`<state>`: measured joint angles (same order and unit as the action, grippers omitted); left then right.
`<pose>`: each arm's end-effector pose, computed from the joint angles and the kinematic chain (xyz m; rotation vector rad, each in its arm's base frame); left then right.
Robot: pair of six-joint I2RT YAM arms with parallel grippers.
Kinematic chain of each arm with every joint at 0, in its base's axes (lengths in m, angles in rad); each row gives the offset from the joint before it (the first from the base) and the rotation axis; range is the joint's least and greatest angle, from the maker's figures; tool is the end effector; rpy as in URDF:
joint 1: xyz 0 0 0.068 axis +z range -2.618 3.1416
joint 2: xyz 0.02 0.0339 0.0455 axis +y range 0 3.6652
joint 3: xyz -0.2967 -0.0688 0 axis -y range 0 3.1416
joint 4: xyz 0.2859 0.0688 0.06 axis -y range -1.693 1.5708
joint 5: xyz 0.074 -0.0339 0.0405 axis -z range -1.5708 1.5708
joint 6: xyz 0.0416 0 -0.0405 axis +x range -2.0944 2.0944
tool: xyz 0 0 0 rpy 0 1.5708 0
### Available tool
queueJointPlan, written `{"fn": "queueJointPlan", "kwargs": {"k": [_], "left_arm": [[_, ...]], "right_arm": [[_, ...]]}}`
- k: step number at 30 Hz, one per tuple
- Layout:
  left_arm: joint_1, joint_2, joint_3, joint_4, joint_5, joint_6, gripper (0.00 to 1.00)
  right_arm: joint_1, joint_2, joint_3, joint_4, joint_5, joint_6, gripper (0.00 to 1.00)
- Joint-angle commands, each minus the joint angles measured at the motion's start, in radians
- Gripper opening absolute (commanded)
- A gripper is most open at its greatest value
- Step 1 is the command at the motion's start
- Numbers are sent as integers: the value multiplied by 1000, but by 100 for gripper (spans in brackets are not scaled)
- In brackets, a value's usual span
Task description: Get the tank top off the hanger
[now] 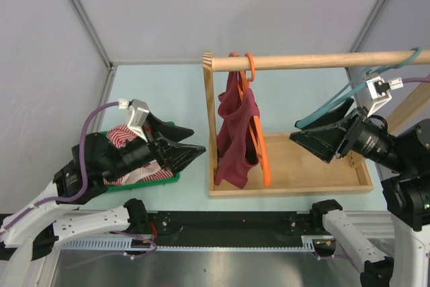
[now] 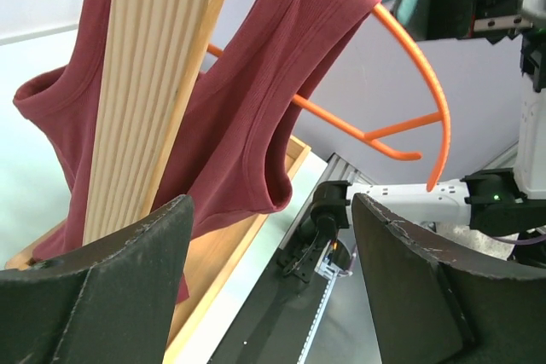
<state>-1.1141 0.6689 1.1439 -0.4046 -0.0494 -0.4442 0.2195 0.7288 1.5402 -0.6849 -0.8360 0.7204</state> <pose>0.0589 -0.1152 0.4897 0.4937 1.5494 -1.1971 0.0451 0.0417 0.5726 -0.3532 1.6050 1.3355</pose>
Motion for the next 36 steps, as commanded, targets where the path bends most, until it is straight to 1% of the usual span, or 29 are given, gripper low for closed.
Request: {"fn": "queueJointPlan", "kwargs": {"k": [1,9,12,14,17,18,20,21,23,24,26,27,29,30,31,32,36], "left_arm": [[-4,11,-16,3,-13,-13,80],[-4,40,-18,6,-13,-10,80],[-4,49,-19,6,-15,-10,80],[-4,57,-18,7,-12,-10,80],[-4,63,-18,9,-10,-10,80],[-4,61,-16,7,-10,-10,81],[-4,66,-16,7,-7,-5,81],[-4,66,-15,9,-6,-5,81],[-4,70,-15,9,-6,-1,81],[-4,73,-16,9,-6,-1,81],[-4,77,-15,7,-4,1,81],[-4,83,-15,9,-4,1,82],[-4,84,-16,7,-1,2,82],[-4,84,-15,9,-1,2,82],[-4,84,-15,9,2,2,82],[-4,84,-15,9,3,4,82],[-4,86,-16,7,8,4,82]], "right_arm": [[-17,29,0,93,-101,87,98],[-12,83,-6,-19,-115,37,94],[9,87,-8,-31,-112,28,94],[23,71,-22,-33,-80,25,94],[30,32,-20,-123,4,-21,95],[29,11,-19,-192,24,-36,96],[27,-8,-6,-273,83,-62,96],[27,-17,0,-356,103,-96,96],[23,-49,17,-427,152,-116,98],[20,-57,38,-492,166,-133,98],[15,-81,63,-553,207,-147,99],[15,-86,93,-618,219,-156,100],[11,-83,136,-698,265,-190,100],[9,-81,158,-778,288,-203,100],[8,-83,194,-813,334,-217,100],[9,-106,196,-830,340,-211,100],[17,-187,114,-829,282,-154,100]]}}
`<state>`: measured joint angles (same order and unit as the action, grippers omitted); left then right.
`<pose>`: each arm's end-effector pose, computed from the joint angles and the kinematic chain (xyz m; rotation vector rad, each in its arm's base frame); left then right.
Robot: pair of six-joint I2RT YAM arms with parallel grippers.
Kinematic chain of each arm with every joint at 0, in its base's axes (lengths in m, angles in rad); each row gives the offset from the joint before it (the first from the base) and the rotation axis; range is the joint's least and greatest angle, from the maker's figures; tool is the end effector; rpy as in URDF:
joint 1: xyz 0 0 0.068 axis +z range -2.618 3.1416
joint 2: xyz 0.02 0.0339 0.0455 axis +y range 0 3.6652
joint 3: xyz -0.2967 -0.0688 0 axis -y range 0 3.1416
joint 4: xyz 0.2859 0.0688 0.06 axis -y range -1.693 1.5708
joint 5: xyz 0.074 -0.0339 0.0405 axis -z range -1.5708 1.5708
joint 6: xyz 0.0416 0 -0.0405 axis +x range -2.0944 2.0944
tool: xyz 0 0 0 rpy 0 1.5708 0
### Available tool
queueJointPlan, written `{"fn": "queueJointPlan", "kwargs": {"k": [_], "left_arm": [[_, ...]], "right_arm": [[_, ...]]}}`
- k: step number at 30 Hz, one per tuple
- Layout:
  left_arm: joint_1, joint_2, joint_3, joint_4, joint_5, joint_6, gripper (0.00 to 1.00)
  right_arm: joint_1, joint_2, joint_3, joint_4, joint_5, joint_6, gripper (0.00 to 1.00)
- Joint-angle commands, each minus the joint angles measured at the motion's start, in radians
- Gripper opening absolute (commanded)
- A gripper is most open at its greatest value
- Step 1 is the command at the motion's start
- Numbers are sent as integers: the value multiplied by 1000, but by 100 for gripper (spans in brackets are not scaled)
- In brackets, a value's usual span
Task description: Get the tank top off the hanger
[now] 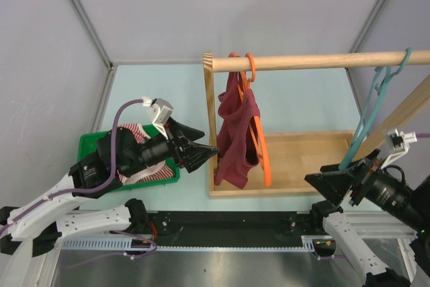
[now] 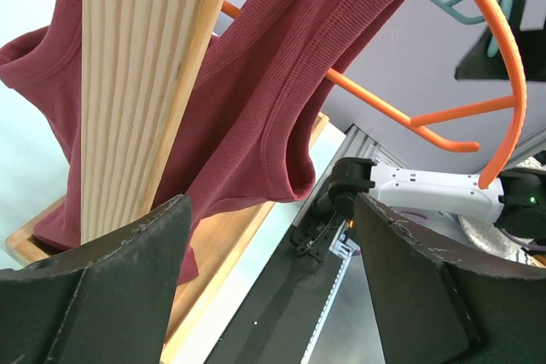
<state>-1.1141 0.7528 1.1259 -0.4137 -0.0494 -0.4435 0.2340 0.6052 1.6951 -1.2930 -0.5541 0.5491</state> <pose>0.0739 -0.1456 0.4717 0.5335 1.6565 -1.1429 -0.0419 0.0125 0.5415 -0.1309 1.8620 1.0435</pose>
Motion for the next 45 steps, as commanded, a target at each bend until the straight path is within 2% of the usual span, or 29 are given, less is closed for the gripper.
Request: {"fn": "queueJointPlan", "kwargs": {"k": [1,8,11,12,15,19,21,23,28,36,39,41,45], "left_arm": [[-4,2,3,16,8,5,82],[-4,-4,0,16,14,5,83],[-4,-4,5,18,22,5,84],[-4,-4,5,16,25,5,83],[-4,-12,2,15,19,6,84],[-4,-15,-2,10,13,8,84],[-4,-17,0,9,16,6,84],[-4,-17,0,4,13,8,84],[-4,-33,0,1,6,9,84],[-4,-33,-5,1,-9,22,85],[-4,-21,-9,3,-13,23,85],[-4,-18,-11,6,-10,25,86],[-4,-17,-14,7,-33,23,86]], "right_arm": [[5,-85,-55,-223,3,32,100],[60,-261,-115,-163,178,138,100],[67,-343,-178,-76,88,130,100],[68,-358,-210,-56,15,114,100],[45,-380,-210,-19,-73,45,100],[-11,-305,-143,35,-211,-30,100],[-70,-217,-91,29,-271,-81,100],[-113,-112,-20,-9,-288,-156,100],[-108,17,-22,75,-297,-127,100],[37,252,-5,60,-182,-190,100],[105,263,-51,109,-84,-209,100],[117,240,-75,187,-67,-183,100],[123,216,-150,369,-147,-37,100]]}}
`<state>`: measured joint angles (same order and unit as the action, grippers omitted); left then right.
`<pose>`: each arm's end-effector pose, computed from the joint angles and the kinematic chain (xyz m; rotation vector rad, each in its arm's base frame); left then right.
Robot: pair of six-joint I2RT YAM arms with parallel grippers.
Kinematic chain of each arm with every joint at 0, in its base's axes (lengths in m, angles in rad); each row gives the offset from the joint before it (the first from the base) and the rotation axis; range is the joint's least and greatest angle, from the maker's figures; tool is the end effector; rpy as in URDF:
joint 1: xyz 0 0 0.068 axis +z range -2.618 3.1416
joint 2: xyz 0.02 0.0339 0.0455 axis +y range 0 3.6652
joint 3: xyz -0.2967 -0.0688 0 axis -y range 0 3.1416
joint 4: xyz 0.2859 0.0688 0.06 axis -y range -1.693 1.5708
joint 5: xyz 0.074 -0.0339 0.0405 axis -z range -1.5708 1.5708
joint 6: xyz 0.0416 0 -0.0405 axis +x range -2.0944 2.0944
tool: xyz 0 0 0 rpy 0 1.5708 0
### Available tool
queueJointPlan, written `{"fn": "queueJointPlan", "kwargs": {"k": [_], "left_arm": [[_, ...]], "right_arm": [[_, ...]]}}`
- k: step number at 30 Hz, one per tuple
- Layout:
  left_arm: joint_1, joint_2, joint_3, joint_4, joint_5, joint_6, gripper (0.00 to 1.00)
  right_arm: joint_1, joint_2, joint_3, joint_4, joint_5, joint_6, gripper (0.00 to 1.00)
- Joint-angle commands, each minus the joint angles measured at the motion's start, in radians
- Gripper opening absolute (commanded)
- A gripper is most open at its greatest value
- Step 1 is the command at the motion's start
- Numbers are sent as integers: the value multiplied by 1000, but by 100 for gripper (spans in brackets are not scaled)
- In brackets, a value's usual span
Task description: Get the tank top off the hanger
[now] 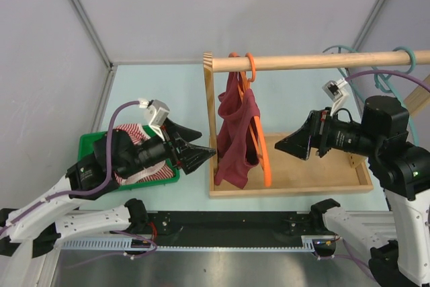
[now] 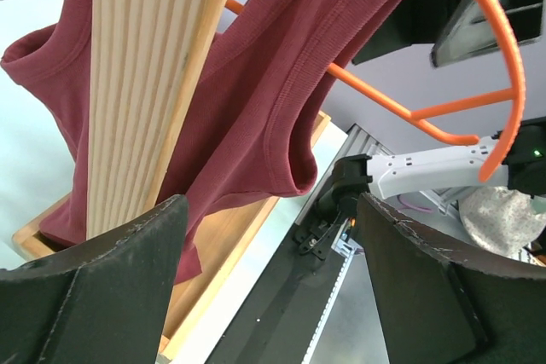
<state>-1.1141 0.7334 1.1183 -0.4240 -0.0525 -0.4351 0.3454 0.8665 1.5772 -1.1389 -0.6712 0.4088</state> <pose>0.0714 -0.1404 0.4706 0.5368 1.6517 -1.1352 0.0876 0.0590 0.5273 -0.3916 2.0487 1.1417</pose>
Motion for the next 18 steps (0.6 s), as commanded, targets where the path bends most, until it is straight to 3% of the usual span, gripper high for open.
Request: {"fn": "queueJointPlan", "kwargs": {"k": [1,6,11,14,18], "left_arm": [[-4,3,-5,21,-32,15,86],[-4,4,2,22,-23,16,86],[-4,1,-12,27,-24,9,86],[-4,7,-17,34,-15,6,86],[-4,9,-12,36,-6,7,86]], "right_arm": [[12,-67,-42,288,-24,161,100],[24,-38,-37,395,-86,307,95],[81,23,87,308,-14,291,94],[167,57,105,285,91,288,93],[396,98,133,260,263,294,95]]}}
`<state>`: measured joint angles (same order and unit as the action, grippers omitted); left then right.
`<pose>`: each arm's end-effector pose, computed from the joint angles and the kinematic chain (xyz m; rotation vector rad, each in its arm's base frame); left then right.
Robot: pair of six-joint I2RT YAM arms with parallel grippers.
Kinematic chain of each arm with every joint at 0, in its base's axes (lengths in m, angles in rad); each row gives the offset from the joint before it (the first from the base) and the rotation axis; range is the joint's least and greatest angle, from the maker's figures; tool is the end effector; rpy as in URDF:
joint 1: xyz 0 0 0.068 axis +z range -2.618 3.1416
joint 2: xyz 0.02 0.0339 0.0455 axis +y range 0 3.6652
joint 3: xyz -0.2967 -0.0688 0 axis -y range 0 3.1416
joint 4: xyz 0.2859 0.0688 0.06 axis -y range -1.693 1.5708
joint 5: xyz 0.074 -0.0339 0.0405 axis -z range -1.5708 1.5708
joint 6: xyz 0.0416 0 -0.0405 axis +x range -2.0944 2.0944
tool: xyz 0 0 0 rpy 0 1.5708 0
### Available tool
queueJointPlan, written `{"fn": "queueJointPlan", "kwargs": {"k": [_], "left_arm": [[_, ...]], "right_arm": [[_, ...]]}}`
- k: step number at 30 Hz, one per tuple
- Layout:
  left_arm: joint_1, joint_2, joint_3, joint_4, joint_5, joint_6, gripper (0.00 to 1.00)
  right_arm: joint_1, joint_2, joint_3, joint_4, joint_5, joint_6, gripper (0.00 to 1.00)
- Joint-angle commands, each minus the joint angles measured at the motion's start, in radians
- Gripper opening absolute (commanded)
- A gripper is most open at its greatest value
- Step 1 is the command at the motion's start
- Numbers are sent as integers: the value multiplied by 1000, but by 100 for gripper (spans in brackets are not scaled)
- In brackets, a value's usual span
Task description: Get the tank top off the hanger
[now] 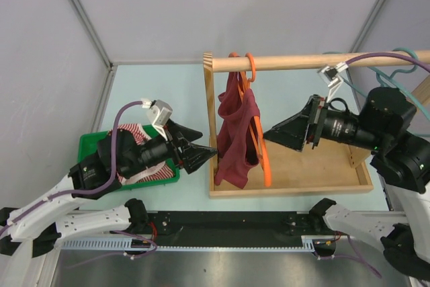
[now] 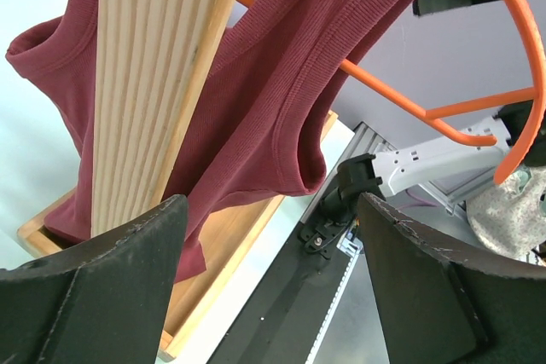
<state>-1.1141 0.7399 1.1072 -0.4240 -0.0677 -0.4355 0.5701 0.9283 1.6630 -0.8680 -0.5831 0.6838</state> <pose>0.0737 -0.1437 0.4657 0.5300 1.6698 -1.1150 0.0903 0.0851 0.5728 -0.3772 1.8619 1.3897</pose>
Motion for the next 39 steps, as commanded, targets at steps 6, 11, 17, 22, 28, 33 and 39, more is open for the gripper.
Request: {"fn": "queueJointPlan", "kwargs": {"k": [6,11,17,22,28,33,39], "left_arm": [[-4,-11,-9,27,-3,12,86],[-4,-19,-10,25,-3,11,86],[-4,-36,-1,21,-3,4,86],[-4,-33,-1,21,2,1,86],[-4,-13,6,24,20,1,86],[-4,-7,10,25,23,1,86],[-4,-5,6,27,28,-8,86]], "right_arm": [[569,132,233,-184,731,-10,97],[709,216,287,-273,928,-3,95],[784,251,313,-309,1052,0,69],[789,236,304,-244,1033,-12,54],[789,224,279,-161,971,-20,33],[789,178,209,-102,985,3,24],[787,110,146,-32,1005,14,14]]}}
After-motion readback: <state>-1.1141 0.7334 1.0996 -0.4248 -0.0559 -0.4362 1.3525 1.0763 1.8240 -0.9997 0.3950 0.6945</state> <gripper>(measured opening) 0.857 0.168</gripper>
